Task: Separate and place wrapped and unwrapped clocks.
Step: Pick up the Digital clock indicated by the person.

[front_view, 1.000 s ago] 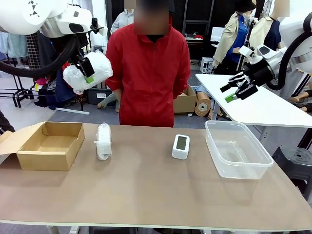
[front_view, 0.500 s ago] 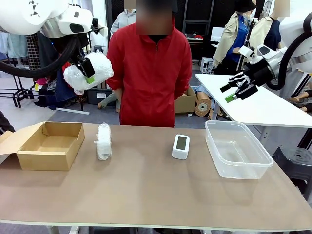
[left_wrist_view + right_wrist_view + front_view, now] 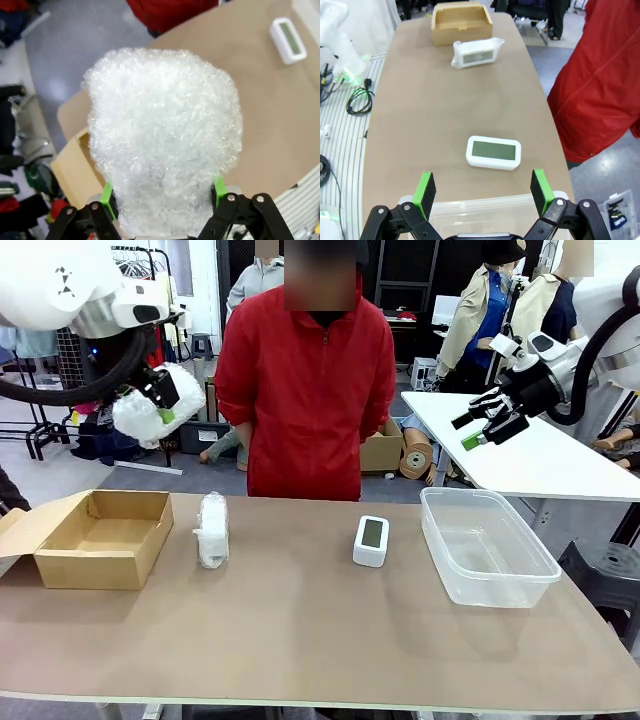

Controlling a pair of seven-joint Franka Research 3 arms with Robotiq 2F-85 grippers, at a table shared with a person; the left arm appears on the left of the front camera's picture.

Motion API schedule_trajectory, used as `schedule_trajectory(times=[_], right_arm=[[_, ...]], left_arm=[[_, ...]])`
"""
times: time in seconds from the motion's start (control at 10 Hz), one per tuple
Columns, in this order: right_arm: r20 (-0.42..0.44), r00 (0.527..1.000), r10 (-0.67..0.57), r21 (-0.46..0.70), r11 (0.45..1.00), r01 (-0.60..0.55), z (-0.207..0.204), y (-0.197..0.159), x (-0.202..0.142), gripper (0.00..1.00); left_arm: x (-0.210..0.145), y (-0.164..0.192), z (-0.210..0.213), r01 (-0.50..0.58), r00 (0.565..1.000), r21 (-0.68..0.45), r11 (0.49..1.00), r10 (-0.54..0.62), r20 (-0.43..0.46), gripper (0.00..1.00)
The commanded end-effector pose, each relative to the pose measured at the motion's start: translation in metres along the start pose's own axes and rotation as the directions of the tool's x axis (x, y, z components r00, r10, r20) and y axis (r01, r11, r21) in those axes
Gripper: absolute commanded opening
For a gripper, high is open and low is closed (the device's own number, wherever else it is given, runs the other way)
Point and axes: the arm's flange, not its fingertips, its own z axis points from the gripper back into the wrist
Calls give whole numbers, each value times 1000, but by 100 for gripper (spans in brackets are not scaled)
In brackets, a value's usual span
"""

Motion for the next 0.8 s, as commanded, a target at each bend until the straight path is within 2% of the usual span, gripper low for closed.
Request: schedule_trajectory(times=[0.0,0.2,0.4,0.5,0.6,0.7], right_arm=[[0,1000,3,-5,1000,-3,1,0,1,100],[0,1000,3,-5,1000,-3,1,0,1,100],[0,1000,3,-5,1000,-3,1,0,1,100],[0,1000,3,-5,1000,-3,1,0,1,100],[0,1000,3,-5,1000,-3,1,0,1,100],[0,1000,3,-5,1000,-3,1,0,1,100]], left_arm=[[-7,17,-14,-106,994,-15,994,106,23,0],[-19,37,-35,-199,979,-31,979,198,-50,0],[-17,40,-45,-189,981,-57,980,187,-45,0],[-13,33,-42,-133,991,-57,989,133,-12,0],[-21,46,-49,-183,981,-39,982,180,-74,0],[-21,46,-49,-183,981,-39,982,180,-74,0]])
